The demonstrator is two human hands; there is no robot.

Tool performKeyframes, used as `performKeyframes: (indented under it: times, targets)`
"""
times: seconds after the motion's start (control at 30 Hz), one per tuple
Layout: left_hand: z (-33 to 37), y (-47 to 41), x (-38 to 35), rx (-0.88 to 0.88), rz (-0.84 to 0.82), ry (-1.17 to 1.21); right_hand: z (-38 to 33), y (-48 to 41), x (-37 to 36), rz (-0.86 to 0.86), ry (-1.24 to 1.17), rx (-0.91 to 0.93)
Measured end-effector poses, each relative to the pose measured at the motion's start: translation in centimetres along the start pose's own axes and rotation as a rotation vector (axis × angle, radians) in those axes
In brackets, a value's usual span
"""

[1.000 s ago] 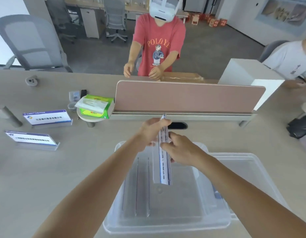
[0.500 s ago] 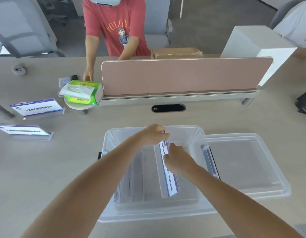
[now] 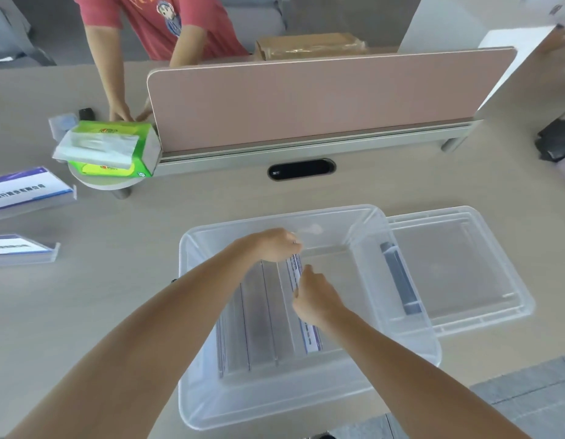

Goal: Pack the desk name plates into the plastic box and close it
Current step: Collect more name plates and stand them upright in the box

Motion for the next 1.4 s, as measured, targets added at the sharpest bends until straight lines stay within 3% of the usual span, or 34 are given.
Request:
performKeyframes:
  times: [0.97, 1.23, 1.4]
  targets:
    - [-2.8, 0.8, -0.1, -0.007, -0.019, -0.089, -1.0, -0.2, -2.6, -0.253, -0.094, -0.097]
    - [-2.3, 3.5, 0.9, -0.079, 0.096, -0.057, -1.0, 0.2, -1.0, -0.22, 0.008, -0.08]
    - [-0.9, 7.3, 3.1, -0.104, 0.195, 0.041, -3.1, 1.1, 4.0, -0.032, 0.081, 0.012]
Point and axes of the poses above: each hand's wrist, its own y-axis away from the middle knuckle, its own x-axis out of the back of the hand, z = x × y, the point moved 4 cm from there along -y, towards the middle knuckle, and after that the axes turned 8 degrees about y, right-handed, at the moved point
